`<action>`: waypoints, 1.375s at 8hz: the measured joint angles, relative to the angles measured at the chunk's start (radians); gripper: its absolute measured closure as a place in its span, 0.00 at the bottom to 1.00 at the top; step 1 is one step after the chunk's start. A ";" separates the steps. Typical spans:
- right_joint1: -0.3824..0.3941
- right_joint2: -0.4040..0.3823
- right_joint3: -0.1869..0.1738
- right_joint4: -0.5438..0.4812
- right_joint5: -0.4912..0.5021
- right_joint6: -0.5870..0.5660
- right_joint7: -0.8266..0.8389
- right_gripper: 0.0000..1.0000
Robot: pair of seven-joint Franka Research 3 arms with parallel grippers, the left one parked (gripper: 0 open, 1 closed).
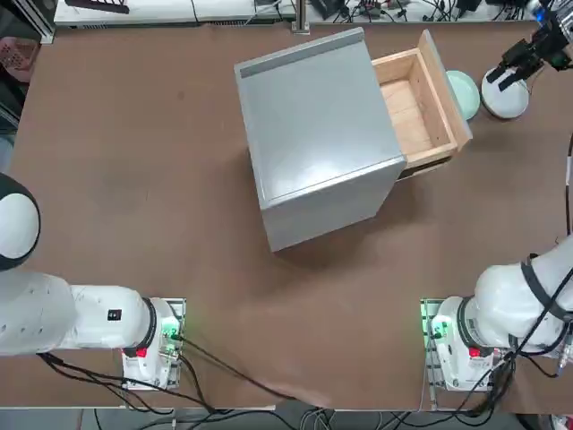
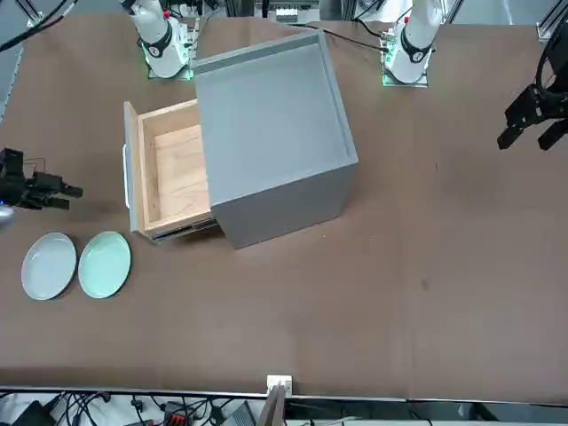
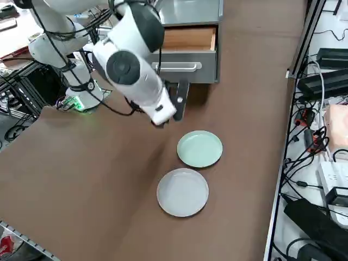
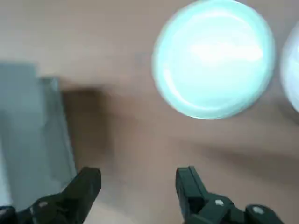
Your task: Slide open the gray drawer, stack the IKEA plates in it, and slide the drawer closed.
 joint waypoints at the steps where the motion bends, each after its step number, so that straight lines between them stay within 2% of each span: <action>1: -0.007 0.023 0.000 -0.003 0.000 0.050 0.118 0.05; 3: 0.000 0.040 0.007 -0.026 -0.002 0.163 0.312 0.09; 6: 0.011 0.065 0.008 -0.131 -0.006 0.407 0.479 0.18; 8: 0.049 0.082 0.012 -0.223 -0.006 0.573 0.539 0.19; 10: 0.075 0.091 0.012 -0.250 -0.015 0.639 0.559 0.21; 11: 0.078 0.097 0.012 -0.251 -0.027 0.666 0.568 0.25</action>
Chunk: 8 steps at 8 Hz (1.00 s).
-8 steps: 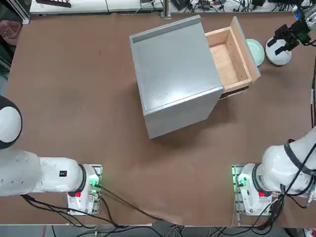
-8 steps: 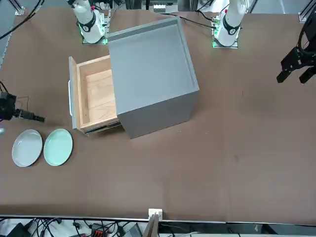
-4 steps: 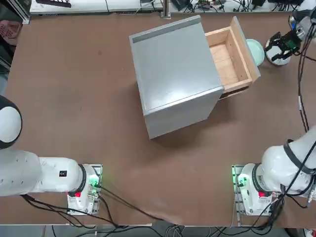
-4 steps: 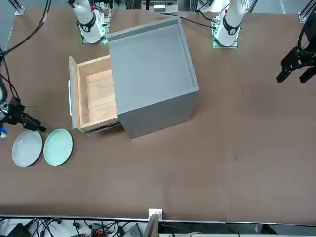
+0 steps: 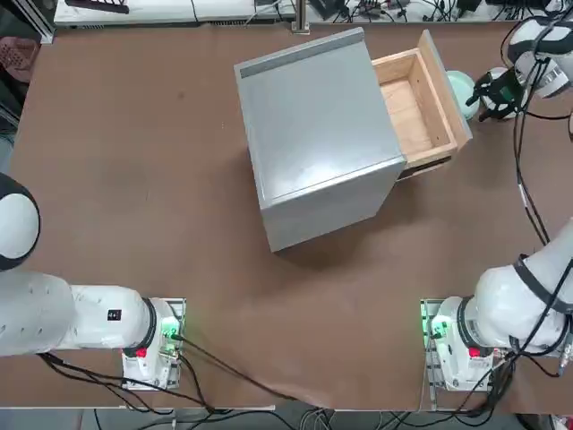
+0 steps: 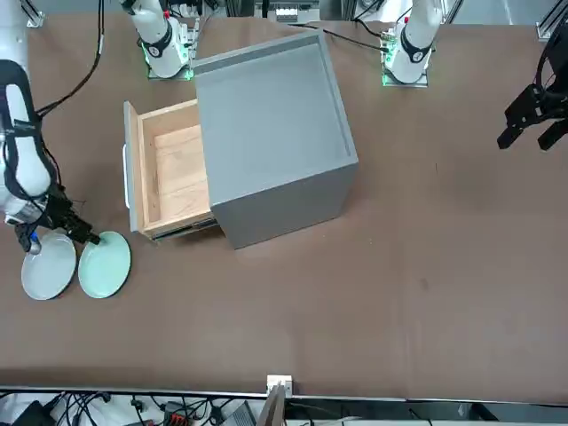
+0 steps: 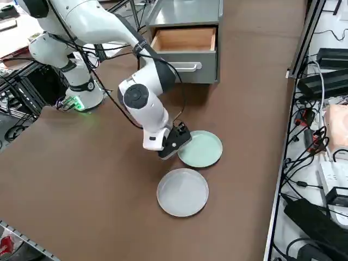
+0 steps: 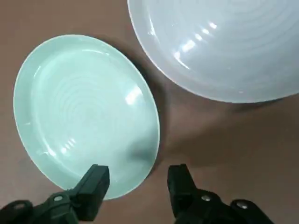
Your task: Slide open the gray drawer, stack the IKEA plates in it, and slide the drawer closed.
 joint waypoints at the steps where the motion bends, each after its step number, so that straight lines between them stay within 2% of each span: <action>1: 0.003 0.014 0.000 -0.001 -0.006 0.040 0.008 0.31; 4: 0.019 0.048 0.000 0.001 -0.010 0.120 0.031 0.32; 6: 0.019 0.050 0.000 0.003 -0.011 0.121 0.058 0.40; 8: 0.019 0.058 -0.002 0.010 -0.032 0.124 0.074 0.64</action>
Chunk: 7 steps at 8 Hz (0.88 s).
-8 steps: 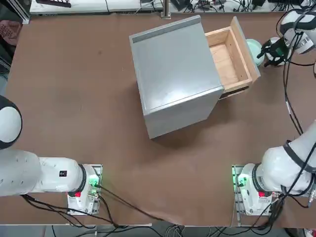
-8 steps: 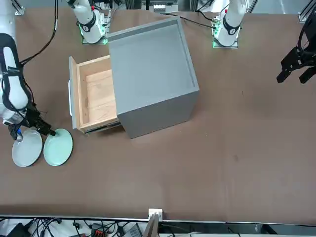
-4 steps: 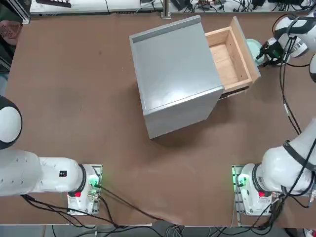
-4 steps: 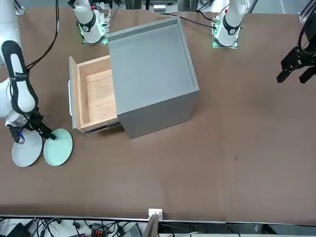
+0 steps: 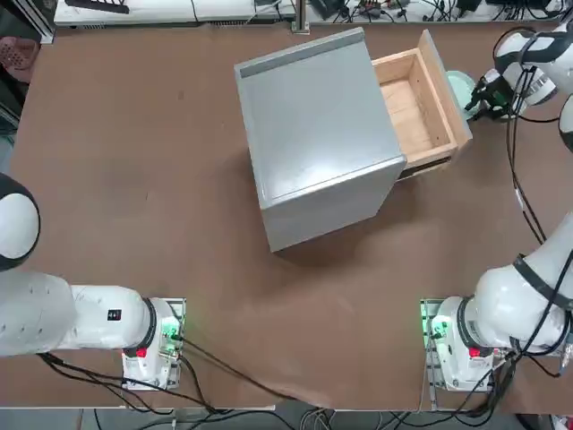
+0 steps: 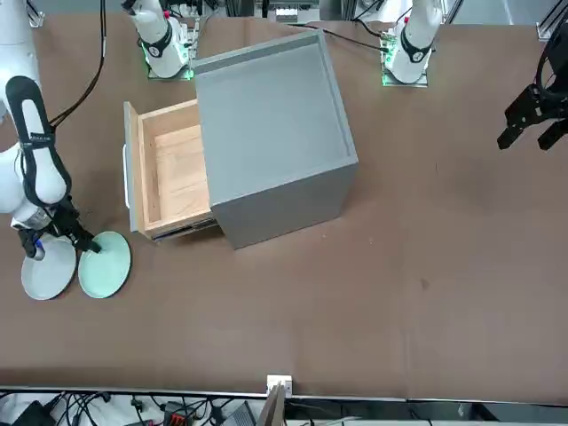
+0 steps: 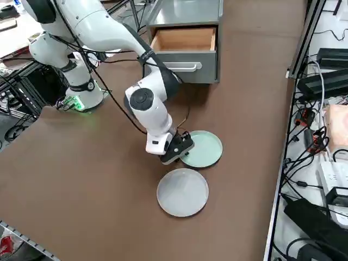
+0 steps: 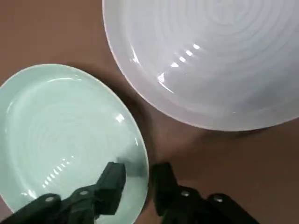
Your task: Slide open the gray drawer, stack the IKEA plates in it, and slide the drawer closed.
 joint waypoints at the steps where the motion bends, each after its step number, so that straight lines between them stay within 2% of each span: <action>1: 0.000 0.000 0.000 0.002 -0.012 0.000 0.002 0.70; 2: 0.000 0.001 -0.001 0.003 -0.023 0.000 0.004 0.96; 3: 0.000 0.001 -0.002 0.006 -0.029 0.000 0.004 1.00; 5: -0.001 -0.001 -0.002 0.017 -0.039 -0.008 0.004 1.00; 7: -0.004 -0.029 -0.005 0.039 -0.040 -0.065 0.000 1.00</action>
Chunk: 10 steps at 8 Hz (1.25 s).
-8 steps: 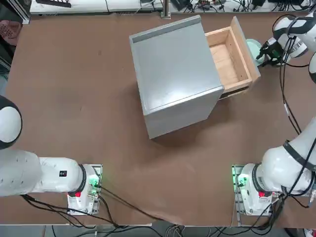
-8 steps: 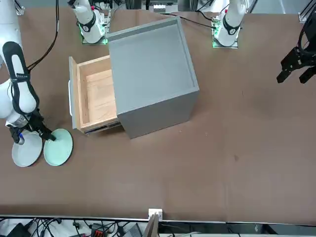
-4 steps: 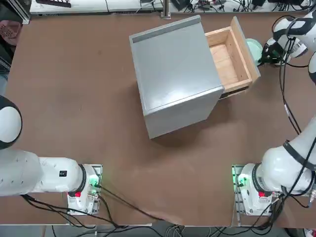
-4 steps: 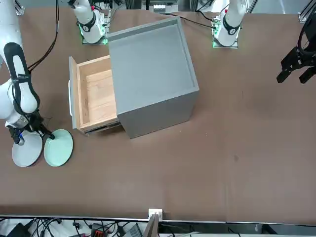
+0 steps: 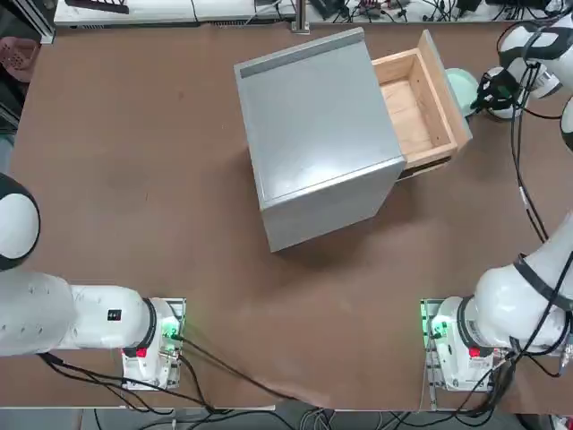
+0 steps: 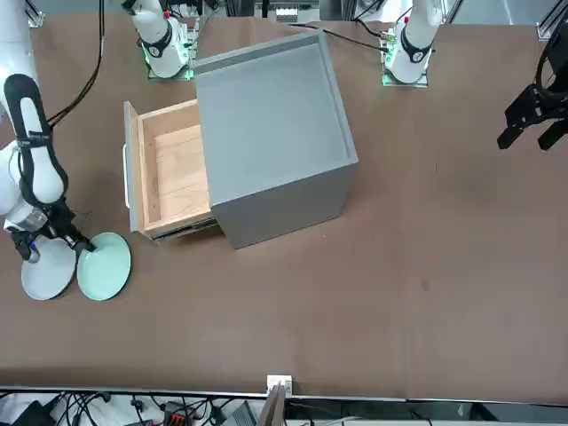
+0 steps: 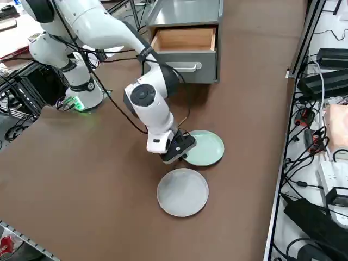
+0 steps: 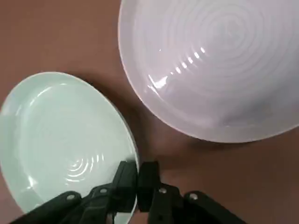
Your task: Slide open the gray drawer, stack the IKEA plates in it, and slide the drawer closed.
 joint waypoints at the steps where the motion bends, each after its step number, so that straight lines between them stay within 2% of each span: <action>1: -0.004 -0.037 0.000 0.016 -0.001 -0.067 -0.002 1.00; 6: -0.007 -0.223 -0.001 0.191 -0.002 -0.494 -0.002 1.00; 10: -0.011 -0.425 -0.001 0.226 -0.002 -0.764 -0.002 1.00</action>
